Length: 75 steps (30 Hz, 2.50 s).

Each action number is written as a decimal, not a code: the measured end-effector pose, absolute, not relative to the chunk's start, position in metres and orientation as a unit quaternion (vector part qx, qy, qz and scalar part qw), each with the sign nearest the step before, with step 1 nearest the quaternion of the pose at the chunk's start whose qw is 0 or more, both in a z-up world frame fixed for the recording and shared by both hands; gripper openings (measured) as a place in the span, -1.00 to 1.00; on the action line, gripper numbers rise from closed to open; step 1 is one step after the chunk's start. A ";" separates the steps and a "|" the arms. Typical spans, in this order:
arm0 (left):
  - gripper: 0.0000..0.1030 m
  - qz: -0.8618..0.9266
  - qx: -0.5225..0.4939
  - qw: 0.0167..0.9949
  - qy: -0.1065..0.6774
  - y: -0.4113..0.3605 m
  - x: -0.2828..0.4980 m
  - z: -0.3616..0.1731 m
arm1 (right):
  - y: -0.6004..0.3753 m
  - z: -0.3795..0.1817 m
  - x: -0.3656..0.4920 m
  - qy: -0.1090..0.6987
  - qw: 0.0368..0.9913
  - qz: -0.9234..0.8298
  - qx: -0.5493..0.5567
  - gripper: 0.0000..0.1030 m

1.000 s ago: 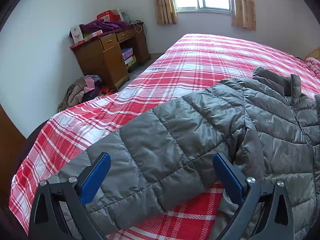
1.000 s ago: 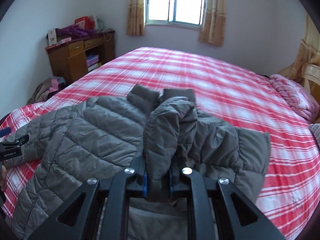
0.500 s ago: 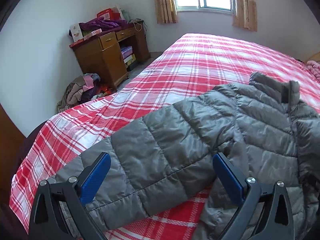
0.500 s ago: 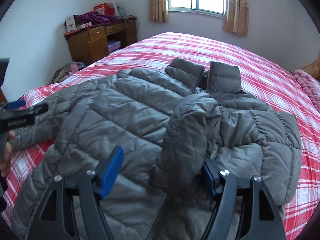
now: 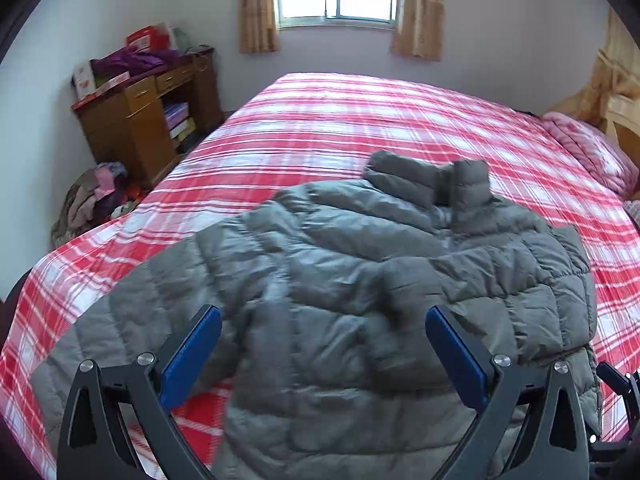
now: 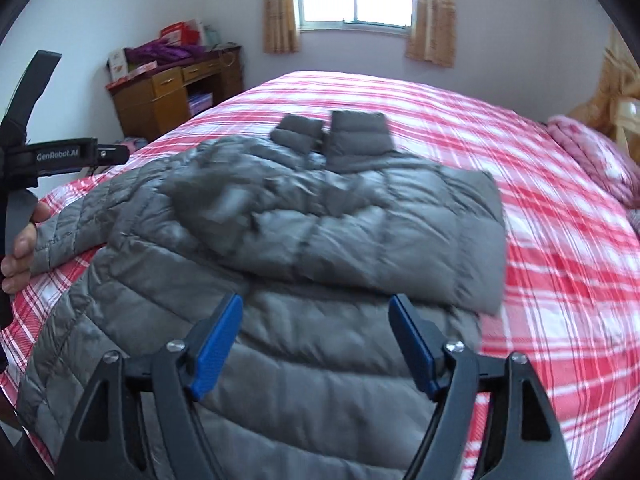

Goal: Fold large clothes

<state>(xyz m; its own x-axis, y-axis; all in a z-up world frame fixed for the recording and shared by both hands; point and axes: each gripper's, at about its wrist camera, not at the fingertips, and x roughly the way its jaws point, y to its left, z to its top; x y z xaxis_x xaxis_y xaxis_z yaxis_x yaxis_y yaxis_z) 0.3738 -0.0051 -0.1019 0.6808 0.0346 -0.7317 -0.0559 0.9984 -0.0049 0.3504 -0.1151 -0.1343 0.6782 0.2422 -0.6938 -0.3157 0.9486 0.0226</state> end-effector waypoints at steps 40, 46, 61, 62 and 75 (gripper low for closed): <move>0.69 0.075 0.055 0.942 0.324 0.026 0.350 -0.095 | -0.178 -0.161 0.350 0.414 0.895 0.158 0.043 0.55; 0.70 0.039 0.040 0.945 0.322 0.000 0.376 -0.095 | -0.193 -0.114 0.385 0.371 0.922 0.110 0.010 0.27; 0.81 0.067 0.055 0.912 0.402 -0.016 0.421 -0.204 | -0.163 -0.193 0.463 0.407 0.908 0.090 -0.026 0.18; 0.82 0.067 0.053 0.910 0.407 -0.015 0.424 -0.207 | -0.165 -0.195 0.464 0.412 0.907 0.089 -0.021 0.18; 0.98 0.066 0.019 0.901 0.428 -0.004 0.435 -0.214 | -0.161 -0.197 0.469 0.423 0.901 0.095 -0.020 0.37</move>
